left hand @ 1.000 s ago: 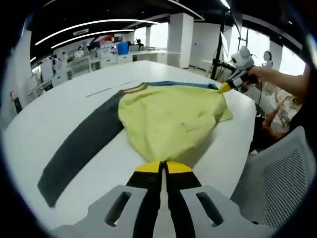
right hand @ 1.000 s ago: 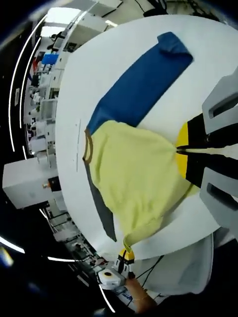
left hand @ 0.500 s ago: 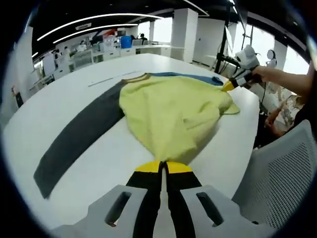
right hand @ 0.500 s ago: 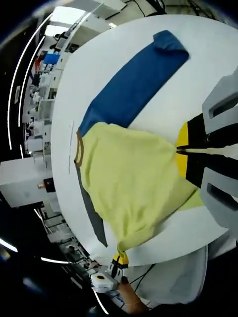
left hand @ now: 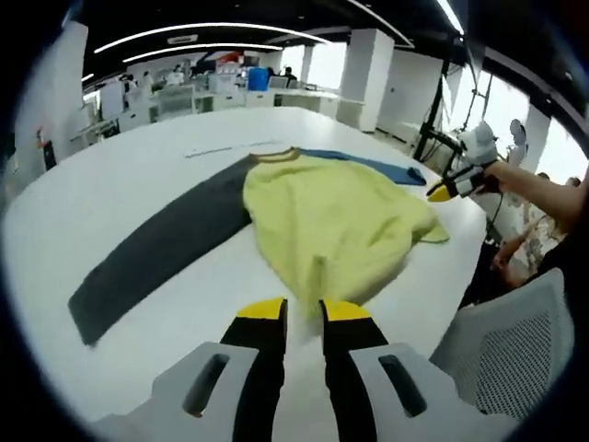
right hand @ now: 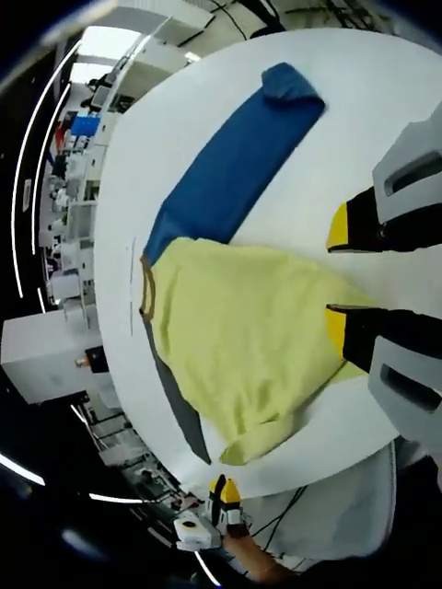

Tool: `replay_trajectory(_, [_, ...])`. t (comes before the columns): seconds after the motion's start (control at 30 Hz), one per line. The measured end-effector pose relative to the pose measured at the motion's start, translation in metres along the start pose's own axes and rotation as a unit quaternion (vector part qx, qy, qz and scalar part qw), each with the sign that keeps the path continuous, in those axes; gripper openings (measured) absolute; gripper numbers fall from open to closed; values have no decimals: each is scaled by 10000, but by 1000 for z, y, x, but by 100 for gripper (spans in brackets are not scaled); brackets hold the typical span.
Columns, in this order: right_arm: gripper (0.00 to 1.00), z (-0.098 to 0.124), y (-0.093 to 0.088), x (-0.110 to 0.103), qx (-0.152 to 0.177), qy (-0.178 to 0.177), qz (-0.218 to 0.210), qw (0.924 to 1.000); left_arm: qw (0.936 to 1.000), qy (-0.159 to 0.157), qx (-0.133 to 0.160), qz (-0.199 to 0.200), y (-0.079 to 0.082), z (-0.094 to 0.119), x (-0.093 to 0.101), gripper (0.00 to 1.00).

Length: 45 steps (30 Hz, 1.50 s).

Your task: Fold the garment on the visible template until the final outline fits inside the template.

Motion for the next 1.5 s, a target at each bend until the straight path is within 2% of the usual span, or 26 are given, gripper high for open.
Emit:
replay_trajectory(0.07, [21, 2, -3, -5, -37, 22, -86, 10000, 9996, -41, 85, 263, 4, 2, 0, 16])
replay_trajectory(0.27, [24, 5, -15, -20, -143, 94, -279, 9995, 9989, 12, 0, 470, 6, -1, 1, 23])
replay_trajectory(0.37, [24, 5, -22, -27, -200, 88, -282, 9994, 9970, 51, -36, 772, 7, -3, 3, 24])
replay_trajectory(0.47, [24, 5, -29, -33, -254, 91, -318, 9991, 9962, 83, -20, 867, 9, -5, 8, 26])
replay_trajectory(0.9, [23, -1, -47, -51, -382, 159, -542, 9977, 9972, 65, -253, 697, 13, -30, 18, 27])
replay_trajectory(1.07, [23, -5, -54, -51, -535, 13, -604, 9967, 9975, 128, -337, 602, 17, -40, 15, 27])
replay_trajectory(1.2, [21, -6, -54, -52, -466, -24, -702, 9964, 9971, 129, -391, 637, 19, -48, 15, 25])
replay_trajectory(1.37, [15, -10, -54, -55, -430, -46, -822, 9957, 9965, 216, -654, 484, 14, -55, 14, 18])
replay_trajectory(1.5, [9, -12, -54, -56, -414, -85, -781, 9960, 9971, 160, -550, 496, 14, -57, 14, 10])
Point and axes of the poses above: the point that each gripper's makers call its tool centre point, and the gripper's own axes: z roughly backward along the fingers, x roughly to its right, y roughly out of its top, the point moved 7 cm from there along z, roughly backward along the fingers, and after that the axes turned 6 degrees about -x, right-handed, at the moved point
